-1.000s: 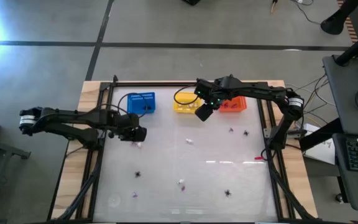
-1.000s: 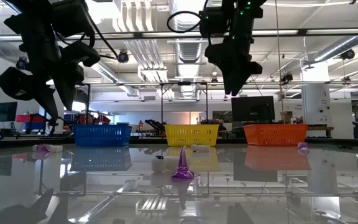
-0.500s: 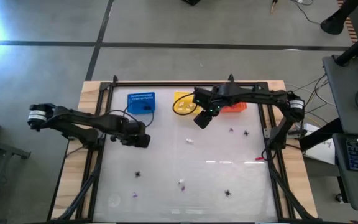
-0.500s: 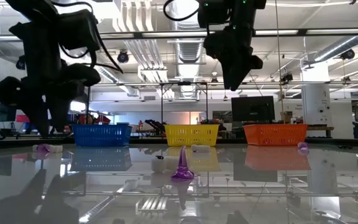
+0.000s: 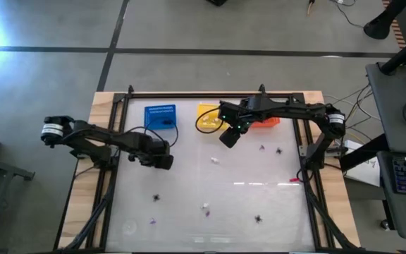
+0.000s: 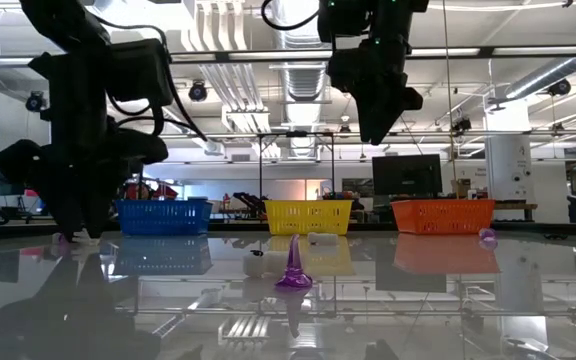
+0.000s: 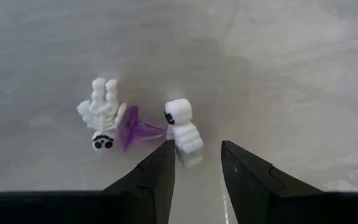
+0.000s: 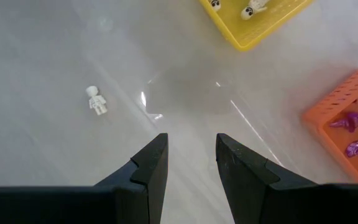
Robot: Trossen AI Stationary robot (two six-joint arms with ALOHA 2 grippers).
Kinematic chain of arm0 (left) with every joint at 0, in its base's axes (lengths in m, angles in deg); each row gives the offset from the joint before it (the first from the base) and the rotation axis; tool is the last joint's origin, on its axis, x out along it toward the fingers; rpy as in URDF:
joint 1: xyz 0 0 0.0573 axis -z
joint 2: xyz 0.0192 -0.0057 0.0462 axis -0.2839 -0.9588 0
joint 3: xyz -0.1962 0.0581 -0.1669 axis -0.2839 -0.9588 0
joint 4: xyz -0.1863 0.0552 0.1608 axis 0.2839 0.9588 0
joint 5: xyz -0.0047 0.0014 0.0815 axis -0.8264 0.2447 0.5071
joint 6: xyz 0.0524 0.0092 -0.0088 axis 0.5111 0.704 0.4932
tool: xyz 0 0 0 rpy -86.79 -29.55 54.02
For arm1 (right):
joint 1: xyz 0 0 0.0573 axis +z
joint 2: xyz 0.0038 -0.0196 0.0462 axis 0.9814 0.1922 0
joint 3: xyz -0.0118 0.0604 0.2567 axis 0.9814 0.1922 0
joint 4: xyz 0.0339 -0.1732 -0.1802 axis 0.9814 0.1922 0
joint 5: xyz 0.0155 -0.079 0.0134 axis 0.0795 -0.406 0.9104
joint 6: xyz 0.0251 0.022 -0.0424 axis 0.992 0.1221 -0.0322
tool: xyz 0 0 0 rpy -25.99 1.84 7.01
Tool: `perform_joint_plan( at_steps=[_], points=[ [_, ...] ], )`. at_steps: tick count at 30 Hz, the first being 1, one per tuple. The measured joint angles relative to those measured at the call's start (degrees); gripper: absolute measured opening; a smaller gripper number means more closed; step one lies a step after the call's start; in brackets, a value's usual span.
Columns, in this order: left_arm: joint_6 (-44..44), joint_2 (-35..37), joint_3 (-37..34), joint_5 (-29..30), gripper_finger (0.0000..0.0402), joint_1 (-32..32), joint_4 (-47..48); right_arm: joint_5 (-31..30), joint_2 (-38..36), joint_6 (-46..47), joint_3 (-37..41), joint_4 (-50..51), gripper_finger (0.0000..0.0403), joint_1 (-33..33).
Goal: Sort Halloween decoration
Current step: Put the white skeleton toy into the yellow bin
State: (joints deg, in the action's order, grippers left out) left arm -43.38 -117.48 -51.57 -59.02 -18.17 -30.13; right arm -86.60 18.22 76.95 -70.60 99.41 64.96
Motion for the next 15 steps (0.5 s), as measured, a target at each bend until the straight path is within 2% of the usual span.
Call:
perform_joint_plan(
  at_steps=[8,15],
  points=[
    [0.6,-0.5,0.0,3.1,0.0102,-0.6,0.0,0.0,0.0,-0.2,0.0,0.0,0.0128,0.4],
    [3.6,-2.8,0.2,3.1,0.0044,-0.7,0.7,0.0,0.0,-0.2,0.0,0.0,0.0128,0.4]
  ],
)
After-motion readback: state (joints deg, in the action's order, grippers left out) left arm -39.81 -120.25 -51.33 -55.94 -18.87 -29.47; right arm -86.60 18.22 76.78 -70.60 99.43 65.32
